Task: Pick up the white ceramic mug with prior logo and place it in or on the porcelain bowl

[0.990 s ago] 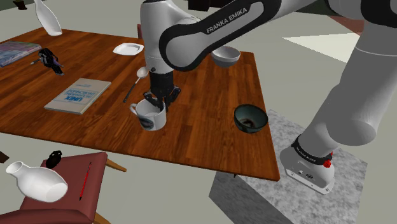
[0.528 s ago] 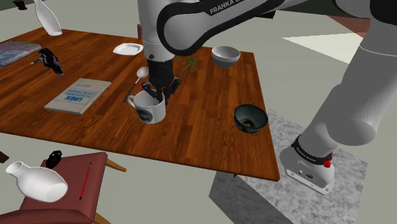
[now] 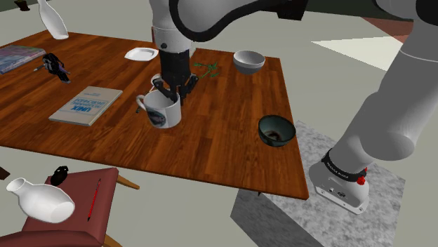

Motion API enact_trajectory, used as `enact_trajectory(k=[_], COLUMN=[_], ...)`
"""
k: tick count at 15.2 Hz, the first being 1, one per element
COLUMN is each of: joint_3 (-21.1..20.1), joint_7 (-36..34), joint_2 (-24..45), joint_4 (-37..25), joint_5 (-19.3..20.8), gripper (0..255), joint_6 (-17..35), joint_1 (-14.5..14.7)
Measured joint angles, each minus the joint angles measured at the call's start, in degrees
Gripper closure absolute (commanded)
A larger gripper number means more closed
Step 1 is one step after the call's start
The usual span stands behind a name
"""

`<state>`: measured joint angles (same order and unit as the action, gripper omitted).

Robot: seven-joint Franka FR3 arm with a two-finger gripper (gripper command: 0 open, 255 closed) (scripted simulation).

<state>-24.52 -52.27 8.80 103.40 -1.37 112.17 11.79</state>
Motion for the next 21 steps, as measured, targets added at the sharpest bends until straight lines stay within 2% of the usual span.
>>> enact_trajectory(k=[4, 5, 9, 14, 21], joint_3=[0.0, 0.1, 1.1, 3.5, 8.7], joint_7=[0.2, 0.6, 4.6, 9.9, 16.9], joint_2=[-0.7, -1.8, -10.7, -21.8, -37.7], joint_4=[-2.3, -1.2, 8.0, 19.7, 32.7], joint_5=[-0.3, -0.8, -4.7, -8.8, -11.6], gripper=[255, 255, 255, 255, 255], joint_6=[-2.9, -2.9, -2.2, -1.4, -4.9], joint_1=[-0.2, -0.4, -2.2, -3.1, -3.1])
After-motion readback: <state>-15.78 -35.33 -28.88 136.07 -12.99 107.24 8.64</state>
